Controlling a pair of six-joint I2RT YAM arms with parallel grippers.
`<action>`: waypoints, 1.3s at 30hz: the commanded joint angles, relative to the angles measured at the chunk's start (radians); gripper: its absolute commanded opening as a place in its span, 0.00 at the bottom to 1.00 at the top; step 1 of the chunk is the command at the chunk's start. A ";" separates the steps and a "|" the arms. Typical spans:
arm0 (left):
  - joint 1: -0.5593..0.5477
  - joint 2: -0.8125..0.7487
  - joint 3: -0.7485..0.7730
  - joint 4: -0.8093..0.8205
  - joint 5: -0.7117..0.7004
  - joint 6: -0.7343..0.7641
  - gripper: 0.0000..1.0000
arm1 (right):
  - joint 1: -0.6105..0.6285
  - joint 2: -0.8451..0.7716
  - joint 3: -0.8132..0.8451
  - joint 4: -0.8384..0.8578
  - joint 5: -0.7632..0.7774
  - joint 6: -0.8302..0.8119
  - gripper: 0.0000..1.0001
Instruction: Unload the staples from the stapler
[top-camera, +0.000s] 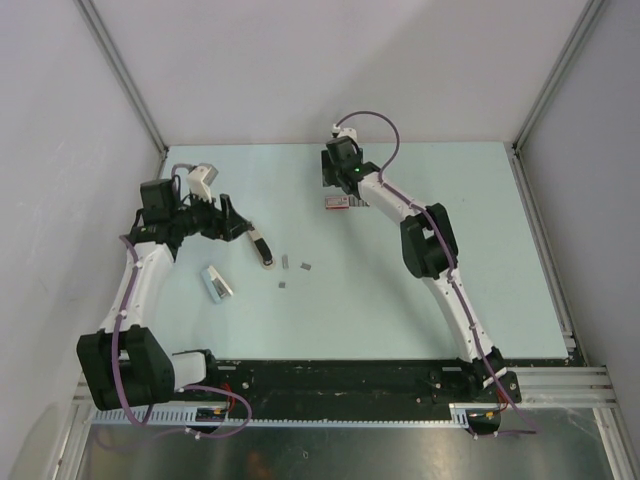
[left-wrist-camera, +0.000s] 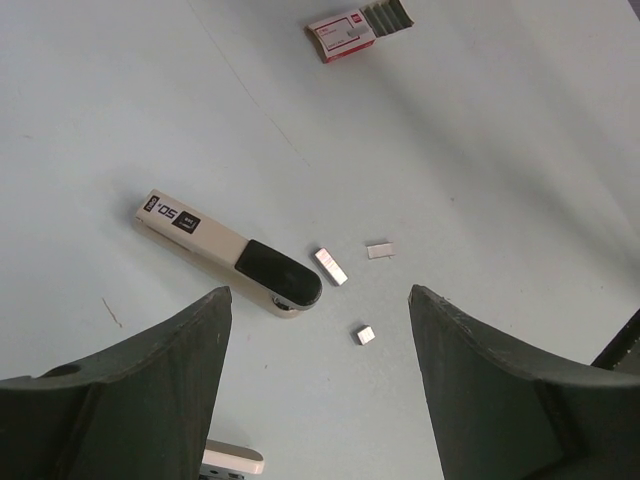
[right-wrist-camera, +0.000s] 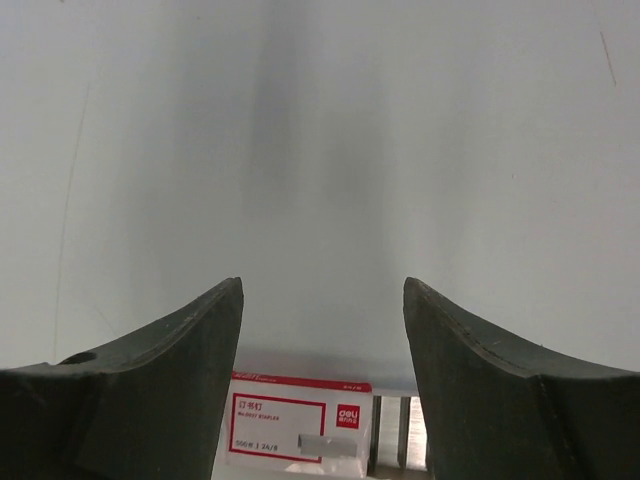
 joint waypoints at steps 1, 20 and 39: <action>0.004 0.005 0.043 0.005 0.038 -0.027 0.77 | -0.006 0.041 0.068 -0.010 0.012 -0.019 0.70; 0.003 -0.010 0.023 0.005 0.055 -0.032 0.77 | -0.015 0.062 0.053 -0.201 0.075 0.060 0.68; 0.004 -0.091 -0.011 0.004 0.040 -0.028 0.77 | 0.036 -0.113 -0.270 -0.182 0.167 0.113 0.67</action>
